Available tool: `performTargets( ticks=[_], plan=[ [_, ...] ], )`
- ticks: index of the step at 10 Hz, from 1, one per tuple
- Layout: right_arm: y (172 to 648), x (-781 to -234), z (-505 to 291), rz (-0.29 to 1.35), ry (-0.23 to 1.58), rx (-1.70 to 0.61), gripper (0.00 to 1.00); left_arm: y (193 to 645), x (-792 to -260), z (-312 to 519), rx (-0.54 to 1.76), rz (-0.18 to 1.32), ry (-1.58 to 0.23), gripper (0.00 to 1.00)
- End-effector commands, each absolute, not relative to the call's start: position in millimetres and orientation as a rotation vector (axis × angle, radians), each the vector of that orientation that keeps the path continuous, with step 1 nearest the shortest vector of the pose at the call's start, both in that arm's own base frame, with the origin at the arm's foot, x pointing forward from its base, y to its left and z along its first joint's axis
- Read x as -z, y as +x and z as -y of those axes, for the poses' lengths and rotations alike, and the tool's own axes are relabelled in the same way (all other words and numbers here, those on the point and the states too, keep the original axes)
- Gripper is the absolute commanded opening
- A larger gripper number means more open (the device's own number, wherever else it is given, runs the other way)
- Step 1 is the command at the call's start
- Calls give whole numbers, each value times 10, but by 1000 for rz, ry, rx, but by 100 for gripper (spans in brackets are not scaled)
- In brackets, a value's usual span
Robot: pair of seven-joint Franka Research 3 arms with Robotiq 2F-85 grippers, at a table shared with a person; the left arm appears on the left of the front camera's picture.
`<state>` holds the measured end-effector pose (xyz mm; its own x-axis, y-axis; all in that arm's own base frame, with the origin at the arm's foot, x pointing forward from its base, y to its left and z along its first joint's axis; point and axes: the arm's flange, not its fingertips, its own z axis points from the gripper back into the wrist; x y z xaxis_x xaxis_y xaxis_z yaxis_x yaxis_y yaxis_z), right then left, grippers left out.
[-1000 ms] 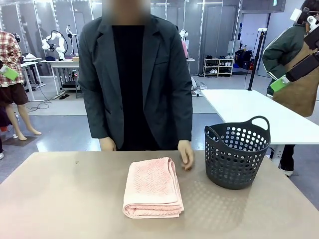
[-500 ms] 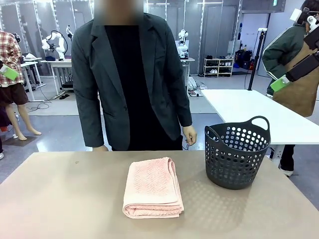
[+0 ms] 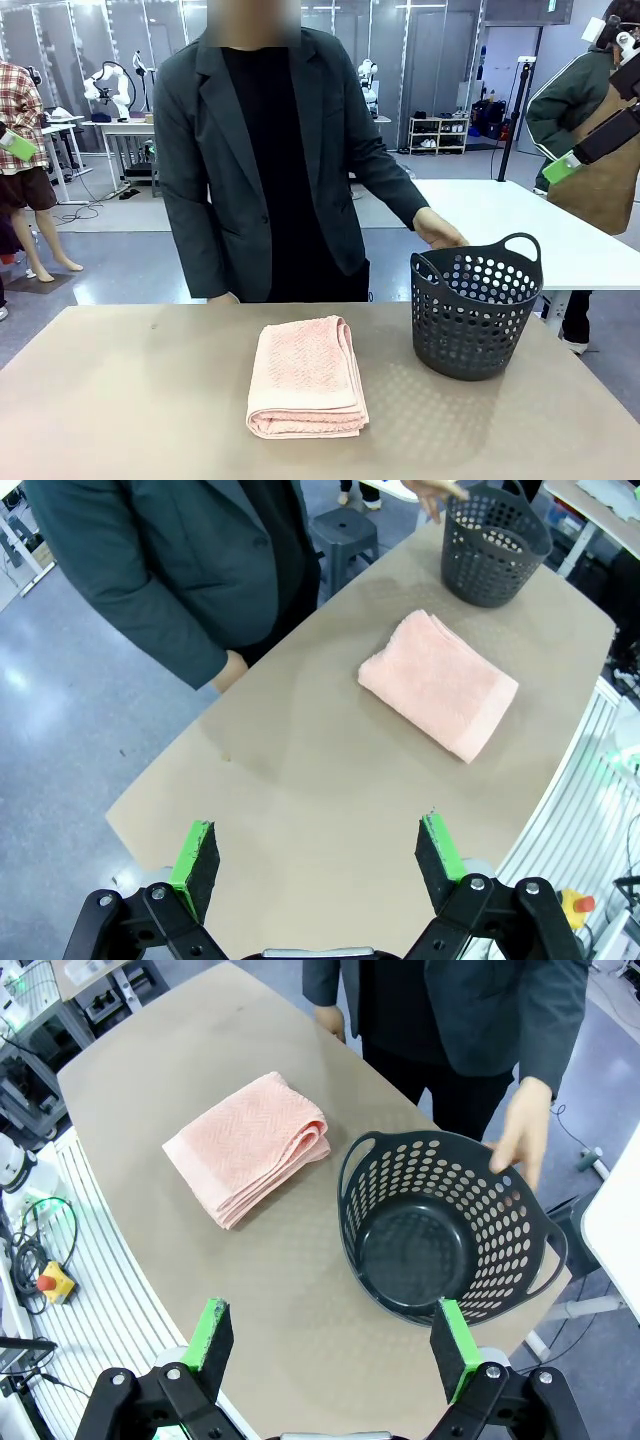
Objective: Fold the towel.
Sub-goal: Pick up the 100 cm Hotel Towel and place it on the left side of the table.
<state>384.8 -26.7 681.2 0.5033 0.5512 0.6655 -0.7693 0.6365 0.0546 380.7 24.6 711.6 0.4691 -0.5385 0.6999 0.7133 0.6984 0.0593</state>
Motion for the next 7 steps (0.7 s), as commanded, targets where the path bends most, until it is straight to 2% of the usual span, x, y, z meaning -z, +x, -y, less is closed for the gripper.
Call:
performTargets(
  ticks=[1,7],
  plan=[
    [3851,-6831,272,647,366,-829,100,3799,-7117,-228,770,755,-261,100],
    [3851,-6831,272,647,366,-829,100,3799,-7117,-228,770,755,-261,100]
  ],
)
